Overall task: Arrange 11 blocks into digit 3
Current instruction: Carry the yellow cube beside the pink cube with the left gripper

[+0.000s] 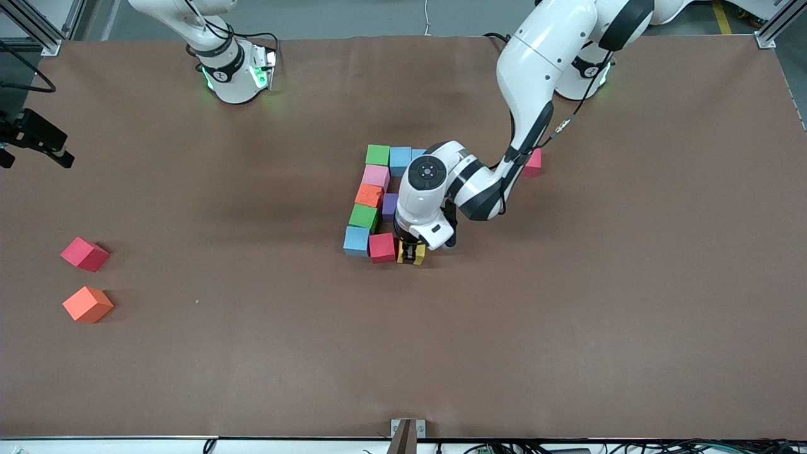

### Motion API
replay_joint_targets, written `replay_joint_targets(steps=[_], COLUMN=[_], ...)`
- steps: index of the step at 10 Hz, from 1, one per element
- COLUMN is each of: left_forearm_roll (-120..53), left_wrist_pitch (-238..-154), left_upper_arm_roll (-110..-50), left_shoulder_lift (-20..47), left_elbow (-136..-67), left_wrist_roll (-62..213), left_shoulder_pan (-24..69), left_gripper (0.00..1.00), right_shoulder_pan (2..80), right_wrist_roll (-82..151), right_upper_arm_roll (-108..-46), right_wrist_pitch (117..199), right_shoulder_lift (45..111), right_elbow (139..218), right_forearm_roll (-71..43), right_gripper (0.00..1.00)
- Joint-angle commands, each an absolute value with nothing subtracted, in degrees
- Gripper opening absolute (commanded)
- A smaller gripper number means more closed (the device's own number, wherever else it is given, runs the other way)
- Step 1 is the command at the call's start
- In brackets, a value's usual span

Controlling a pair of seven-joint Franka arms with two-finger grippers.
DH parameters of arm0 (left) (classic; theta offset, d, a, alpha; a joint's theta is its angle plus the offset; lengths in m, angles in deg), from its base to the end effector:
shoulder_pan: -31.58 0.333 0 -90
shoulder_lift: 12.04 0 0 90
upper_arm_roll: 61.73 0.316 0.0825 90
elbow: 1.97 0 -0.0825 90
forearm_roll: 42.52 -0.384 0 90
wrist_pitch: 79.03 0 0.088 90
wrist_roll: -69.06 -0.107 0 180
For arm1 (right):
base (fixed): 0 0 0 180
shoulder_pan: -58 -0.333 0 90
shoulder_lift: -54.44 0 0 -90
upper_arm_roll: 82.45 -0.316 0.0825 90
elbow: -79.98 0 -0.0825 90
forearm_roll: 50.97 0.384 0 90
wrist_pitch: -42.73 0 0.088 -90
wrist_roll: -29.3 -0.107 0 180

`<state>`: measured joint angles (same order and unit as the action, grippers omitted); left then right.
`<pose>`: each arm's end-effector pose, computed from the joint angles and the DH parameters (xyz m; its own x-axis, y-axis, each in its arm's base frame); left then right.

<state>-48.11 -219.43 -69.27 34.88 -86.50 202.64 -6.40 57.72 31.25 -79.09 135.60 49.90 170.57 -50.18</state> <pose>0.5271 -0.5105 0.2080 0.0610 0.9898 -0.1290 0.9935 -0.0478 0.1030 0.5340 -0.0288 0.6674 0.9927 -0.0204 0.1192 -0.0188 -0.9997 -0.0143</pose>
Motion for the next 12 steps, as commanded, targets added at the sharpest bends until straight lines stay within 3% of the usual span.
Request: replay_joint_targets(steps=[1,2,3,4,5,6,9,12], left_forearm_roll=[-47.6,-47.6,-47.8,-48.1,-48.2,-48.3,-48.4,-50.7], left_wrist_pitch=[-218.3,-218.4,-218.6,-218.6,-218.6,-218.4,-217.8,-211.9], left_upper_arm_roll=[-68.5,-68.5,-68.5,-68.5,-68.5,-68.5,-68.4,-68.5], left_shoulder_lift=[36.7,37.0,37.4,37.3,37.0,36.6,33.7,27.6], left_elbow=[-84.1,-84.0,-84.0,-84.0,-84.0,-84.0,-84.1,-84.7], left_wrist_roll=[203.6,203.6,203.6,203.4,203.3,203.3,203.4,203.0], left_shoulder_pan=[-7.1,-7.3,-7.3,-7.3,-7.3,-7.3,-7.3,-6.0], left_gripper=[0.29,0.33,0.45,0.76,0.94,1.0,1.0,1.0], right_shoulder_pan=[57.4,57.4,57.3,57.3,57.3,57.2,57.2,57.2], right_wrist_roll=[31.8,31.8,31.8,31.8,31.8,31.8,31.8,31.8], right_upper_arm_roll=[-78.9,-78.9,-78.9,-78.9,-79.0,-79.0,-79.0,-79.0], right_wrist_pitch=[135.0,135.0,135.0,135.0,135.0,135.0,135.0,135.1], right_shoulder_lift=[50.0,50.1,50.0,50.1,50.1,50.1,50.1,50.1], right_elbow=[170.1,170.1,170.2,170.2,170.2,170.2,170.2,170.2], right_forearm_roll=[-50.0,-50.0,-50.1,-50.0,-50.0,-50.1,-50.1,-50.0], right_gripper=[1.0,1.0,1.0,1.0,1.0,1.0,1.0,1.0])
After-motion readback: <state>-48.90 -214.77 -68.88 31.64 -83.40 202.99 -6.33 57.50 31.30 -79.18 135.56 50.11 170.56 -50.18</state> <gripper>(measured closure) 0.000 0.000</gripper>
